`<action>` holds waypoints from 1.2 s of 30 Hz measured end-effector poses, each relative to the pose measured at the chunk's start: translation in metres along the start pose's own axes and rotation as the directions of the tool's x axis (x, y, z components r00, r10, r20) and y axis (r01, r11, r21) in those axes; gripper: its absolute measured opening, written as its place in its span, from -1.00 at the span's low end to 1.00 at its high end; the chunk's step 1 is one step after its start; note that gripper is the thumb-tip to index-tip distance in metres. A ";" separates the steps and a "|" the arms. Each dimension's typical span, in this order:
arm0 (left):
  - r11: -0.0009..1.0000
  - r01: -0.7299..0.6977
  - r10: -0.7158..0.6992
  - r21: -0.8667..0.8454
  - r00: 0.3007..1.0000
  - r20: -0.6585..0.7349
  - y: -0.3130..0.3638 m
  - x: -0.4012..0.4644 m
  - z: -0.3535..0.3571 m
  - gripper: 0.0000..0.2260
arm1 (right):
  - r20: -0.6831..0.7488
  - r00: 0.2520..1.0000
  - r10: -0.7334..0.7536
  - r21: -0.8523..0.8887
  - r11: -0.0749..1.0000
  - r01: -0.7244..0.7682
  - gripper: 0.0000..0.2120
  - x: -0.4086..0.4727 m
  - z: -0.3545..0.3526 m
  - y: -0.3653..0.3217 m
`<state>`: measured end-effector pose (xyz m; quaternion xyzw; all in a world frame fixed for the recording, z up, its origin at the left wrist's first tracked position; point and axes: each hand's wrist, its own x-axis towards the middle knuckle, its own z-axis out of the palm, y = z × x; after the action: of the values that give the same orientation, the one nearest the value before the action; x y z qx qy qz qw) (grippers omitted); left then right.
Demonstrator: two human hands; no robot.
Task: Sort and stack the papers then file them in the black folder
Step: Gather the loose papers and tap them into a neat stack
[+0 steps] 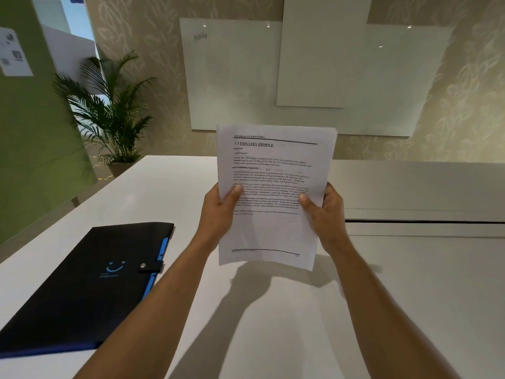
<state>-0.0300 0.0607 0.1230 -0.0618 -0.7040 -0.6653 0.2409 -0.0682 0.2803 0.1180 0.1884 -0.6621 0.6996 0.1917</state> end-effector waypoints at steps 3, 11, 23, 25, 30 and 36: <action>0.999 -0.028 0.028 0.024 0.999 -0.028 -0.009 -0.001 0.000 -0.80 | -0.020 0.999 -0.038 -0.050 0.998 0.037 -0.71 -0.003 0.001 0.000; 0.997 0.073 -0.077 -0.033 0.988 -0.135 -0.037 -0.022 0.008 -0.71 | -0.080 0.988 0.132 -0.081 0.987 -0.138 -0.48 -0.032 0.013 0.031; 1.000 0.010 -0.012 -0.016 0.989 -0.151 -0.038 -0.024 0.011 -0.73 | -0.100 0.978 0.183 -0.015 0.982 -0.186 -0.67 -0.035 0.015 0.028; 1.000 -0.022 0.019 -0.022 0.990 -0.138 -0.037 -0.026 0.011 -0.81 | -0.095 0.979 0.179 -0.034 0.983 -0.183 -0.67 -0.037 0.015 0.030; 0.997 -0.038 0.029 -0.070 0.991 -0.129 -0.040 -0.030 0.010 -0.85 | -0.043 0.982 0.183 0.039 0.983 -0.181 -0.64 -0.040 0.013 0.037; 0.997 0.026 -0.037 -0.076 0.989 -0.144 -0.049 -0.039 0.014 -0.90 | -0.072 0.986 0.150 -0.050 0.987 -0.154 -0.75 -0.048 0.014 0.044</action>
<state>-0.0193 0.0785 0.0624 -0.0111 -0.6602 -0.6974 0.2786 -0.0501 0.2634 0.0562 0.1079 -0.6867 0.6996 0.1654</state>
